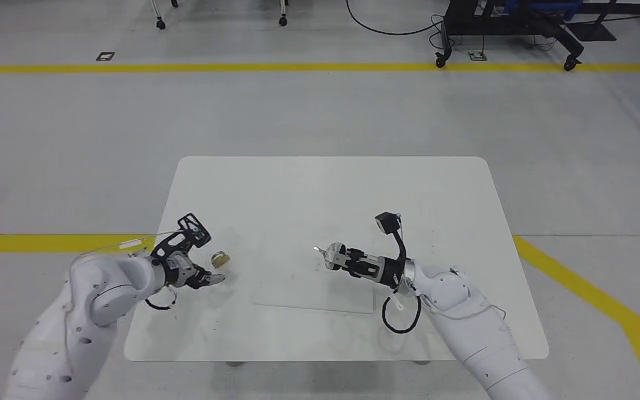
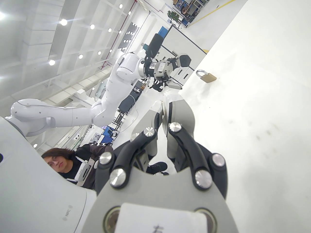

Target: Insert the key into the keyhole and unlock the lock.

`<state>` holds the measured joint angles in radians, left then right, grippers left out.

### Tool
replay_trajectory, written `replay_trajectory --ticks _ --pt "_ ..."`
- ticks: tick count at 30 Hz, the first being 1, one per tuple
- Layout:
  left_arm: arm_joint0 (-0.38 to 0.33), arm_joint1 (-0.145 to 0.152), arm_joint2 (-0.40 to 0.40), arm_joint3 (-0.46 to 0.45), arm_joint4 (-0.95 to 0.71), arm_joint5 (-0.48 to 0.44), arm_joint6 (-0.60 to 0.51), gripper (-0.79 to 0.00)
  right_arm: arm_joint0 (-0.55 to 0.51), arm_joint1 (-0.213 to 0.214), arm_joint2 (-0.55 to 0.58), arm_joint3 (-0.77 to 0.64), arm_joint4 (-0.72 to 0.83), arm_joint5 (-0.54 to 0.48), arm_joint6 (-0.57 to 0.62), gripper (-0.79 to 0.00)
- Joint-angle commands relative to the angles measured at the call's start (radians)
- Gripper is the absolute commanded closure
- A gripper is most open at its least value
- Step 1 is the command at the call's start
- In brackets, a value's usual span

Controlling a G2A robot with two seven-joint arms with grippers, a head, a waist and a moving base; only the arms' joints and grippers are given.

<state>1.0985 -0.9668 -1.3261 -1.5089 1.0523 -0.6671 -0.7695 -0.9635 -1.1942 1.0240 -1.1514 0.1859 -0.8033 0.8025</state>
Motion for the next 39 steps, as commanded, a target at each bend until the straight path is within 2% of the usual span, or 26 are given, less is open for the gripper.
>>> replay_trajectory --ticks 1,4,8,12,13,16,21,27,28,30,39 --pt "-0.038 -0.006 0.047 0.037 0.041 -0.008 0.028 -0.785 0.0 0.0 0.0 0.0 0.0 0.0 0.0 0.0" --pt "-0.072 -0.014 0.089 0.083 0.064 -0.007 0.038 -0.727 0.0 0.0 0.0 0.0 0.0 0.0 0.0 0.0" --pt "-0.111 -0.024 0.126 0.124 0.056 0.024 0.016 -0.606 0.0 0.0 0.0 0.0 0.0 0.0 0.0 0.0" --pt "-0.131 -0.025 0.134 0.137 0.037 0.018 -0.001 -0.468 0.0 0.0 0.0 0.0 0.0 0.0 0.0 0.0" --pt "-0.132 -0.025 0.135 0.136 0.038 0.016 -0.002 -0.403 0.0 0.0 0.0 0.0 0.0 0.0 0.0 0.0" --pt "-0.131 -0.023 0.133 0.123 0.037 0.014 -0.008 -0.326 0.0 0.0 0.0 0.0 0.0 0.0 0.0 0.0" --pt "-0.114 -0.016 0.112 0.087 0.05 0.041 -0.023 -0.283 0.0 0.0 0.0 0.0 0.0 0.0 0.0 0.0" --pt "-0.105 -0.021 0.146 0.08 0.071 0.066 -0.012 -0.234 0.0 0.0 0.0 0.0 0.0 0.0 0.0 0.0" --pt "-0.109 -0.023 0.152 0.084 0.073 0.068 -0.009 -0.203 0.0 0.0 0.0 0.0 0.0 0.0 0.0 0.0" --pt "-0.116 -0.025 0.16 0.094 0.07 0.071 -0.008 0.0 0.0 0.0 0.0 0.0 0.0 0.0 0.0 0.0" --pt "-0.114 -0.023 0.144 0.083 0.066 0.111 -0.014 0.0 0.0 0.0 0.0 0.0 0.0 0.0 0.0 0.0"
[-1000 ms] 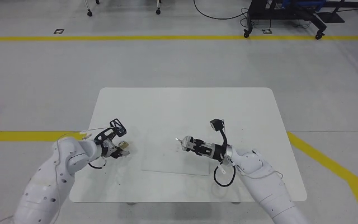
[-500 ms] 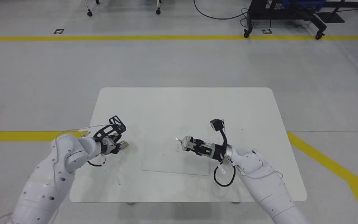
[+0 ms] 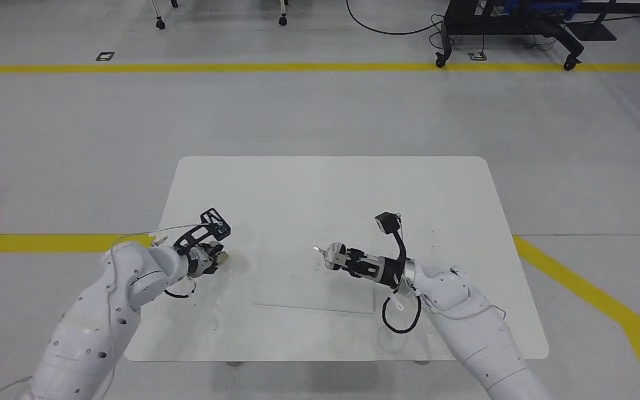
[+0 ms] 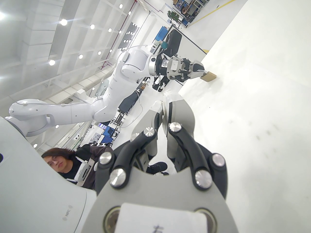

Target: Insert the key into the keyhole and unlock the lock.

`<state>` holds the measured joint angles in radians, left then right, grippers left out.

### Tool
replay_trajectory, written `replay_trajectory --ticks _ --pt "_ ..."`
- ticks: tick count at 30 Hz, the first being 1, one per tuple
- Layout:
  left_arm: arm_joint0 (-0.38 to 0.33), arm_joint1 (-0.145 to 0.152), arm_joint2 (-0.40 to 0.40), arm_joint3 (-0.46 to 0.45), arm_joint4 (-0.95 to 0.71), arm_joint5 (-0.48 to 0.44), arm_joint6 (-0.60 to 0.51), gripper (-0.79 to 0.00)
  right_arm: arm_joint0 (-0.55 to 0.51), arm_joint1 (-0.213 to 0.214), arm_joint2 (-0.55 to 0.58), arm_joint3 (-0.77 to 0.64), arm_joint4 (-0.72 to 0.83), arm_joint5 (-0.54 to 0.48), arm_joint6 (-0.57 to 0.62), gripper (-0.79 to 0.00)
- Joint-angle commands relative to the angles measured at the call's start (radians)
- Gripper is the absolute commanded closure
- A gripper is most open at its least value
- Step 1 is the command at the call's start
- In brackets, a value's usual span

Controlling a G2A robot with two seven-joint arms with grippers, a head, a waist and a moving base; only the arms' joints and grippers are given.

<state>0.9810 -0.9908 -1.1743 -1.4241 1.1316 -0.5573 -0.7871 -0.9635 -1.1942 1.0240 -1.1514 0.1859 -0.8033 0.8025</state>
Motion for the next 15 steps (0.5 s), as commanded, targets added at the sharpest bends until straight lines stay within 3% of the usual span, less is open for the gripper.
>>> replay_trajectory --ticks 1,3,5,10,15 --pt "0.006 0.002 -0.014 -0.002 -0.027 -0.002 0.007 0.0 0.0 0.0 0.0 0.0 0.0 0.0 0.0 0.0" --pt "0.01 0.003 -0.026 0.002 -0.072 -0.02 0.016 0.0 0.0 0.0 0.0 0.0 0.0 0.0 0.0 0.0" --pt "0.01 0.005 -0.05 0.026 -0.211 -0.095 0.017 0.0 0.0 0.0 0.0 0.0 0.0 0.0 0.0 0.0" --pt "-0.026 0.022 -0.112 0.158 -0.694 -0.338 -0.107 0.0 0.0 0.0 0.0 0.0 0.0 0.0 0.0 0.0" --pt "-0.036 0.034 -0.113 0.157 -0.753 -0.341 -0.134 0.0 0.0 0.0 0.0 0.0 0.0 0.0 0.0 0.0"
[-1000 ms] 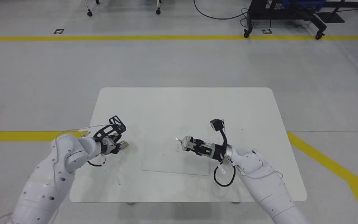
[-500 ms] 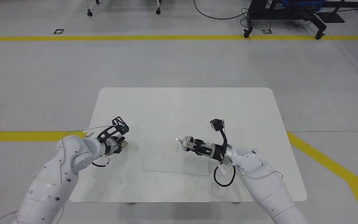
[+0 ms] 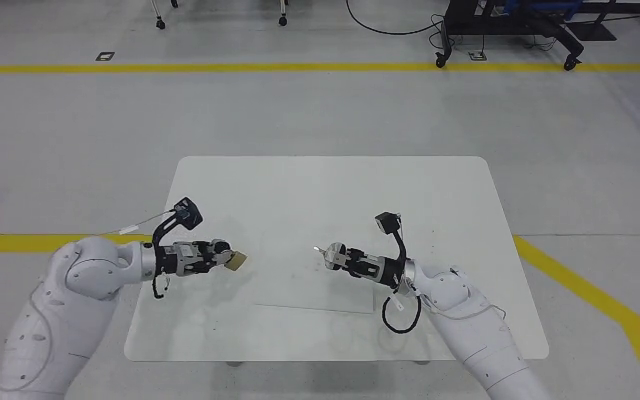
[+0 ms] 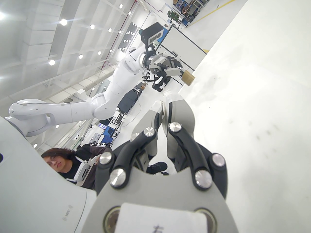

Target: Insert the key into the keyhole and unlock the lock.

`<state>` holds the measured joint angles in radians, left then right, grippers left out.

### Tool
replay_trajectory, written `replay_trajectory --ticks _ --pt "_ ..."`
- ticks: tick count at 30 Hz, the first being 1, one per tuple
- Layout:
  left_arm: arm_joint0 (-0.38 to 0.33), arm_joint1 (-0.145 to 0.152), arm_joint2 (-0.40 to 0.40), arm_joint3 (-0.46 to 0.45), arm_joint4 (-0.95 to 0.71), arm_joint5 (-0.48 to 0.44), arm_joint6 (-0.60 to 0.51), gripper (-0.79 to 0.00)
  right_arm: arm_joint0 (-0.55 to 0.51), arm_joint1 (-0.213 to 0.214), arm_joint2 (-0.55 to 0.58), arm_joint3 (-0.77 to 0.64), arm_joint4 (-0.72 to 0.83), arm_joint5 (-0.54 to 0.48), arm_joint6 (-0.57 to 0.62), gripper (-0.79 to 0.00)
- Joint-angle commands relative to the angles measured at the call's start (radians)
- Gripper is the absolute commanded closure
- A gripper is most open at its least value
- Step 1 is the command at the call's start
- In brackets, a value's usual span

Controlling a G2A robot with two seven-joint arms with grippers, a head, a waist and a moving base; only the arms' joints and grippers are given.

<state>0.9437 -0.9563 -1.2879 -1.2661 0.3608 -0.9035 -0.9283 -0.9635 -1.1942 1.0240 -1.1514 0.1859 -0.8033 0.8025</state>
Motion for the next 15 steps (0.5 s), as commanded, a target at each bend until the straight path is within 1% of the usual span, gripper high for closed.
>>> replay_trajectory --ticks 1,4,5,6,8,9,10,11,12,14,15 --pt "0.001 -0.001 0.0 -0.001 0.018 0.005 0.007 0.0 0.0 0.0 0.0 0.0 0.0 0.0 0.0 0.0" --pt "0.001 -0.001 0.0 -0.001 0.018 0.005 0.007 0.0 0.0 0.0 0.0 0.0 0.0 0.0 0.0 0.0" --pt "0.007 -0.002 0.002 0.001 0.014 0.018 0.021 0.0 0.0 0.0 0.0 0.0 0.0 0.0 0.0 0.0" --pt "0.018 -0.006 0.021 0.003 -0.024 0.027 0.04 0.0 0.0 0.0 0.0 0.0 0.0 0.0 0.0 0.0" --pt "0.01 -0.012 0.041 0.036 -0.133 0.038 0.051 0.0 0.0 0.0 0.0 0.0 0.0 0.0 0.0 0.0" --pt "-0.008 -0.019 0.067 0.068 -0.256 0.057 0.032 0.0 -0.004 0.0 -0.002 -0.01 -0.003 0.004 -0.005 0.0" --pt "-0.022 -0.023 0.08 0.085 -0.33 0.069 0.016 0.0 -0.01 -0.001 -0.005 -0.022 -0.008 0.007 -0.008 0.0" --pt "-0.044 -0.03 0.101 0.114 -0.44 0.097 -0.018 0.0 -0.017 0.0 -0.008 -0.036 -0.014 0.01 -0.01 0.0" --pt "-0.08 -0.039 0.131 0.146 -0.571 0.139 -0.077 0.0 -0.024 -0.001 -0.014 -0.053 -0.022 0.011 -0.006 0.0" --pt "-0.128 -0.052 0.166 0.19 -0.672 0.182 -0.136 0.0 -0.029 -0.002 -0.027 -0.071 -0.028 0.014 0.007 0.0" --pt "-0.161 -0.065 0.199 0.218 -0.715 0.201 -0.161 0.0 -0.029 -0.003 -0.041 -0.081 -0.031 0.017 0.02 0.0"
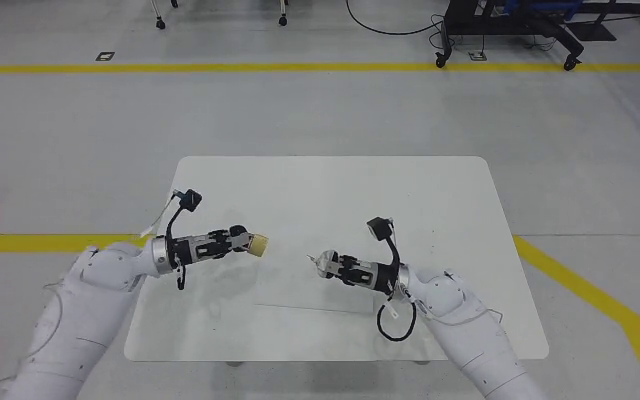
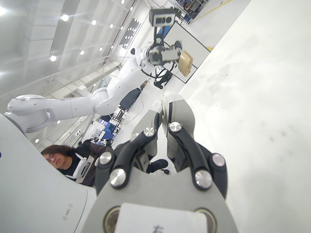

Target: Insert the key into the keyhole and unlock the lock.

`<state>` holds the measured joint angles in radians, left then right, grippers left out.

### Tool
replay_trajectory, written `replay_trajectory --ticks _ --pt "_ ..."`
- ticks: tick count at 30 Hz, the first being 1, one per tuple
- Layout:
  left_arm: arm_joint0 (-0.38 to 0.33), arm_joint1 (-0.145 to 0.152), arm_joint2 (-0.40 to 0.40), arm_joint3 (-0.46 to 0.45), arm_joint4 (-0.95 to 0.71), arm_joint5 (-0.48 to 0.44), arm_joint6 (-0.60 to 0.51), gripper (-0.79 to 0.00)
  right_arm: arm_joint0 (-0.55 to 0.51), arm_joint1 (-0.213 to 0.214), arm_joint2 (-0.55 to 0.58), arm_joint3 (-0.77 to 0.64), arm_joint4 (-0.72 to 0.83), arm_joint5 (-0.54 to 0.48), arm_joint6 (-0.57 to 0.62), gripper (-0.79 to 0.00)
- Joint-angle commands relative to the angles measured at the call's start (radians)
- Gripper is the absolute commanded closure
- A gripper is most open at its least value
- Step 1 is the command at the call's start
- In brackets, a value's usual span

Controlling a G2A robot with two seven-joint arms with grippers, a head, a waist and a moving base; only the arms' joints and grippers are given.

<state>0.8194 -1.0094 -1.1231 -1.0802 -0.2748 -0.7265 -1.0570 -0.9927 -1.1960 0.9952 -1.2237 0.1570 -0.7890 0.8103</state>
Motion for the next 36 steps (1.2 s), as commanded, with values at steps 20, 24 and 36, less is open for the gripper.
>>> replay_trajectory --ticks 20,24,36 --pt "-0.209 -0.128 0.285 0.184 -0.189 0.04 -0.077 0.0 0.09 -0.06 -0.17 0.082 -0.06 0.011 -0.054 0.0" --pt "-0.21 -0.119 0.294 0.161 -0.177 0.041 -0.078 0.0 0.106 -0.073 -0.189 0.107 -0.082 0.013 -0.085 0.0" --pt "-0.197 -0.08 0.318 0.105 -0.177 0.034 -0.071 0.0 0.111 -0.076 -0.161 0.139 -0.088 -0.01 -0.145 0.0"
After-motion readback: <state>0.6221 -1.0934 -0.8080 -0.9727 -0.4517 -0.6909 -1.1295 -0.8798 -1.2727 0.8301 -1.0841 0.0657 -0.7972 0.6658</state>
